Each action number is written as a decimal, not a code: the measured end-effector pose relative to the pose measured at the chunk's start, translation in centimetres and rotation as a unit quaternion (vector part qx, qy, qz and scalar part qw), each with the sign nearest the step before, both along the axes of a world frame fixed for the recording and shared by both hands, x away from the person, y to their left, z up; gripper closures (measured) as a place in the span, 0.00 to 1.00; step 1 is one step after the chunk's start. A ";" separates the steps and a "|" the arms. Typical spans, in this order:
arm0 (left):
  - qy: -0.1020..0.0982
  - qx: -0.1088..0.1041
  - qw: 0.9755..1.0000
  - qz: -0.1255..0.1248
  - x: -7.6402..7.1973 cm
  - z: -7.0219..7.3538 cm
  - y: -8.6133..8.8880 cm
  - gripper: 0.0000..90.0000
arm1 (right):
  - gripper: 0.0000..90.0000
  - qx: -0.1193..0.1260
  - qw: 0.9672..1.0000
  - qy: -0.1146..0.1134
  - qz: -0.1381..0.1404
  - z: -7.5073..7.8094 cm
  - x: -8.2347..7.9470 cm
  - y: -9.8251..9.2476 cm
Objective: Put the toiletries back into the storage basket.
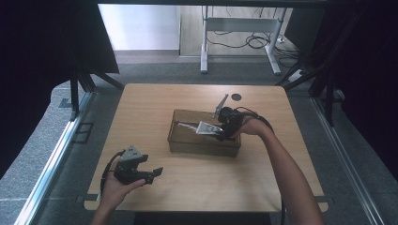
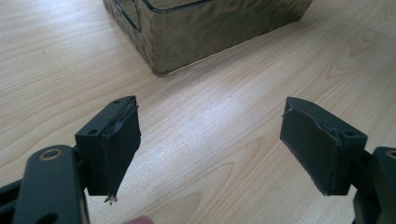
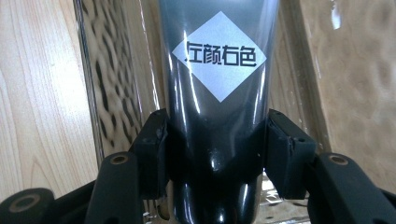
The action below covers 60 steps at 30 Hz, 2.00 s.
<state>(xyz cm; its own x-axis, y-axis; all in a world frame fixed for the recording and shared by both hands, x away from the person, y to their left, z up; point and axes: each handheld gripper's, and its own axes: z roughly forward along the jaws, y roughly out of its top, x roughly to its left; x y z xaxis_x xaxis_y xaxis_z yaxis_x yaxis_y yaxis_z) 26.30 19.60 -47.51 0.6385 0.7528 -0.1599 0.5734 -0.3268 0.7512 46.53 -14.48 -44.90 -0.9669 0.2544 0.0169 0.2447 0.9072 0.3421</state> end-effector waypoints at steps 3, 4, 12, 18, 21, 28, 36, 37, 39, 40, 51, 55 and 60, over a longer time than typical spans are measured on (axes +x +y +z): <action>0.000 0.000 1.000 0.000 0.0 0.0 0.0 0.23 | 0.52 -0.007 1.000 0.003 0.003 -0.3 -0.1 0.2; 0.000 0.000 1.000 0.000 0.0 0.0 0.0 0.23 | 0.52 -0.007 1.000 0.003 0.003 -0.3 -0.1 0.2; 0.000 0.001 1.000 0.000 0.0 0.0 0.0 0.23 | 0.52 -0.008 1.000 0.012 0.006 -1.0 -0.2 -0.1; 0.000 0.003 1.000 -0.002 0.0 -0.1 -0.1 0.23 | 0.52 -0.009 1.000 0.014 0.008 -1.2 -0.2 -0.2; -0.001 0.002 1.000 -0.001 0.1 -0.1 -0.1 0.23 | 0.52 -0.010 1.000 0.014 0.009 -1.2 -0.2 -0.3; 0.000 0.002 1.000 -0.001 0.1 -0.1 -0.1 0.23 | 0.52 -0.017 1.000 0.012 0.013 -1.4 -0.2 -0.2; -0.001 0.002 1.000 -0.001 0.0 0.0 -0.1 0.23 | 0.52 -0.025 1.000 0.013 0.015 -1.8 -0.1 0.0; -0.001 0.002 1.000 -0.001 0.0 0.0 -0.1 0.23 | 0.52 -0.025 0.999 0.012 0.015 -1.9 -0.1 0.1; -0.001 0.002 1.000 -0.001 0.0 0.0 0.0 0.23 | 0.52 -0.028 0.999 0.012 0.017 -1.9 -0.1 0.1; -0.001 0.003 1.000 -0.001 0.1 -0.1 0.0 0.23 | 0.52 -0.032 0.999 0.012 0.019 -2.1 -0.1 0.2; 0.000 0.002 1.000 -0.001 0.1 -0.1 0.0 0.23 | 0.52 -0.045 0.999 0.012 0.023 -2.7 0.1 0.3; 0.000 0.002 1.000 0.000 0.1 -0.1 0.0 0.23 | 0.52 -0.047 0.998 0.014 0.030 -3.0 0.1 0.4; 0.001 0.002 1.000 0.000 0.1 -0.1 0.0 0.23 | 0.52 -0.059 0.998 0.016 0.035 -3.4 0.2 0.4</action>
<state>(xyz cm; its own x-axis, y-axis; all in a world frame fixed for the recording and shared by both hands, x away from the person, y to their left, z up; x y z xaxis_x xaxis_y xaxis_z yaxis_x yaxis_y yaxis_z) 26.42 19.62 -47.65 0.6385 0.7531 -0.1583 0.5749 -0.3300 0.7487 46.73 -14.03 -48.29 -0.9819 0.1881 0.0226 0.1883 0.9559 0.2254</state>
